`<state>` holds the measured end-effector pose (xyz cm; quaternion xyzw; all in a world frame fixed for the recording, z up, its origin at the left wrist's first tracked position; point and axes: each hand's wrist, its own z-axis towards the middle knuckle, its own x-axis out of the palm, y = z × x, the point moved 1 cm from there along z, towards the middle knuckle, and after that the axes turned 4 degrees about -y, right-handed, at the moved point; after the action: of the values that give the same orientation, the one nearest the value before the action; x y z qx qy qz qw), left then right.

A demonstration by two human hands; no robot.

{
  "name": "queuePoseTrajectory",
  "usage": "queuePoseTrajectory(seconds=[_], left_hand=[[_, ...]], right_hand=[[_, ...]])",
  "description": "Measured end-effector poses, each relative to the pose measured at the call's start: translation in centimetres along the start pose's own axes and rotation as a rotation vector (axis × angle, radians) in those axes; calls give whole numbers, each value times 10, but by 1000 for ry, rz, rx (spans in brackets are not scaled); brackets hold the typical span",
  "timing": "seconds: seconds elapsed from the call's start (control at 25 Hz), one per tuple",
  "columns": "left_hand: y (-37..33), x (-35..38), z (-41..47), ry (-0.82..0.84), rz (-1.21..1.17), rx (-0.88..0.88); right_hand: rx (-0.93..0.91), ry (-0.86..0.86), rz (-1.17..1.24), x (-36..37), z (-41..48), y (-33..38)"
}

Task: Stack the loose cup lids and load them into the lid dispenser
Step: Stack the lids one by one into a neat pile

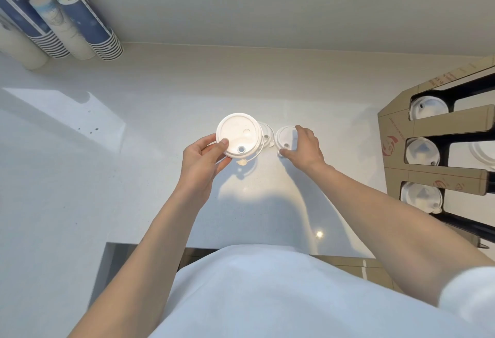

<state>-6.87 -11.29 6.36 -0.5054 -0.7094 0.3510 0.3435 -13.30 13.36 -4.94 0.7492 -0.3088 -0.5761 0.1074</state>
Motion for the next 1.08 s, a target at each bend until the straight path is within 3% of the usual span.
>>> queuePoseTrajectory(seconds=[0.24, 0.52, 0.84, 1.08], left_hand=[[-3, -3, -2, -39, 2, -9], [-4, -5, -5, -61, 2, -15], [-1, -8, -5, -53, -8, -17], [0, -6, 3, -18, -42, -15]], right_hand=[[-13, 49, -139, 3, 7, -13], [-26, 39, -132, 1, 9, -19], [-61, -98, -195, 2, 1, -21], [-43, -231, 141, -10, -31, -27]])
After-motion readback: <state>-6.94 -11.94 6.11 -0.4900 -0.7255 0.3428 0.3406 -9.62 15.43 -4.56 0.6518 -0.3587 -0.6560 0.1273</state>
